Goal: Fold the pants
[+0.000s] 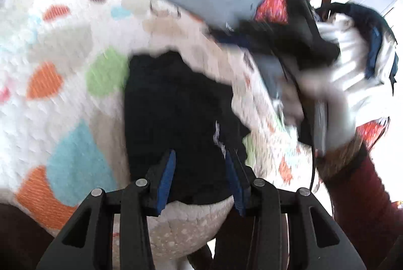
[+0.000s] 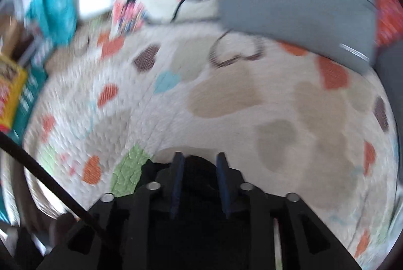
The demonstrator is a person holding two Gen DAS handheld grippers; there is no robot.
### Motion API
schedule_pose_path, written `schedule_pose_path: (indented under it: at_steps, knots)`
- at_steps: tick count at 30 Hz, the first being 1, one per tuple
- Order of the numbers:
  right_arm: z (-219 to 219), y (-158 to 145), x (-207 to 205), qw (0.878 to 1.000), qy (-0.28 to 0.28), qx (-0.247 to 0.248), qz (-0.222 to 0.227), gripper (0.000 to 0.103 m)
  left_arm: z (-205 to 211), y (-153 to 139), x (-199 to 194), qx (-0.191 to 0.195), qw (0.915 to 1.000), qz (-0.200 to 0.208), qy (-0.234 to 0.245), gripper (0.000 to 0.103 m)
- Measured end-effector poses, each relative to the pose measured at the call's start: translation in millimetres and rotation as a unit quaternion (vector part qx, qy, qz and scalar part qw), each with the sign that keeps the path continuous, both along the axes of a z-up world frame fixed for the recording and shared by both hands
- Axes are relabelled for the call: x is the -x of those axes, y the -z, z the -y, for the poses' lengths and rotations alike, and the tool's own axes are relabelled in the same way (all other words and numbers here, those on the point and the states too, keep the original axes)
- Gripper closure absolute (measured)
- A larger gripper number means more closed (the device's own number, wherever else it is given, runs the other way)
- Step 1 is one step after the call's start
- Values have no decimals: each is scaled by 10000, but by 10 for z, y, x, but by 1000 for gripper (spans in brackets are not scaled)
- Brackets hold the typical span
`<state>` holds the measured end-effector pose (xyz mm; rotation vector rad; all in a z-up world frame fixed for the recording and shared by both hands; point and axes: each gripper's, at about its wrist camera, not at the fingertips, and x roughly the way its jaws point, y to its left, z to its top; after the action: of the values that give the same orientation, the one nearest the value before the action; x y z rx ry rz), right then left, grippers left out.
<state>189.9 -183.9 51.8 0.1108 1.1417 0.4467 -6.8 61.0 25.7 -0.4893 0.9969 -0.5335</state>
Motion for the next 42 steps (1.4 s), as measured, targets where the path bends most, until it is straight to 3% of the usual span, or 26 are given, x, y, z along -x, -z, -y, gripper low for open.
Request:
schedule_pose_path:
  at_steps: [2,3,8,13,18,21,25,28,31,32,33,35,37,38,42]
  knots:
    - [361,-14,245,9983,315,-491,-8,32,-151,-56,-66,5,9998,28,-175,58]
    - [513,20,376,9965,440,-708,-114,29,-202,-38,-110,17,9997,-50,-252,56]
    - [972,517,828,9801,1125,-1402,-839,29,-247,266,-459,291,9967,-710,-263,56]
    - [1056,966,976,9573,1495,-2099,-1314,29,-74,515,-703,319,9939,-1042,-143,53]
    - [855,1044,933,9546,1284,-2395,-1223,26,111,494,-782,158,9953,-947,138,26]
    - [791,1077,939,9506,1226,-2582,-1209,23,188,485,-839,-76,9959,-868,251,20]
    - [823,1124,995,9406,1317,-2927,-1102,21,178,563,-950,233,9952,-907,290,0]
    - [834,1135,1015,9390,1333,-3002,-1020,21,188,601,-1062,315,9944,-995,140,1]
    - [756,1094,1031,9483,1272,-2767,-892,21,218,598,-1098,258,9938,-1076,66,1]
    - [705,1061,1038,9535,1221,-2619,-856,24,238,574,-1083,181,9942,-1054,62,5]
    - [687,1053,1039,9566,1182,-2520,-860,36,259,549,-1061,55,9948,-1014,52,11]
    - [622,1037,1044,9576,1047,-2508,-951,61,307,482,-986,-446,9952,-869,77,38]
    - [601,981,1061,9592,1045,-2477,-880,66,272,434,-932,-543,9950,-831,80,55]
    - [590,947,1063,9595,1034,-2481,-841,67,221,397,-906,-395,9956,-848,61,63]
    - [520,708,1060,9620,916,-2494,-622,70,133,221,-862,-235,9972,-710,-23,66]
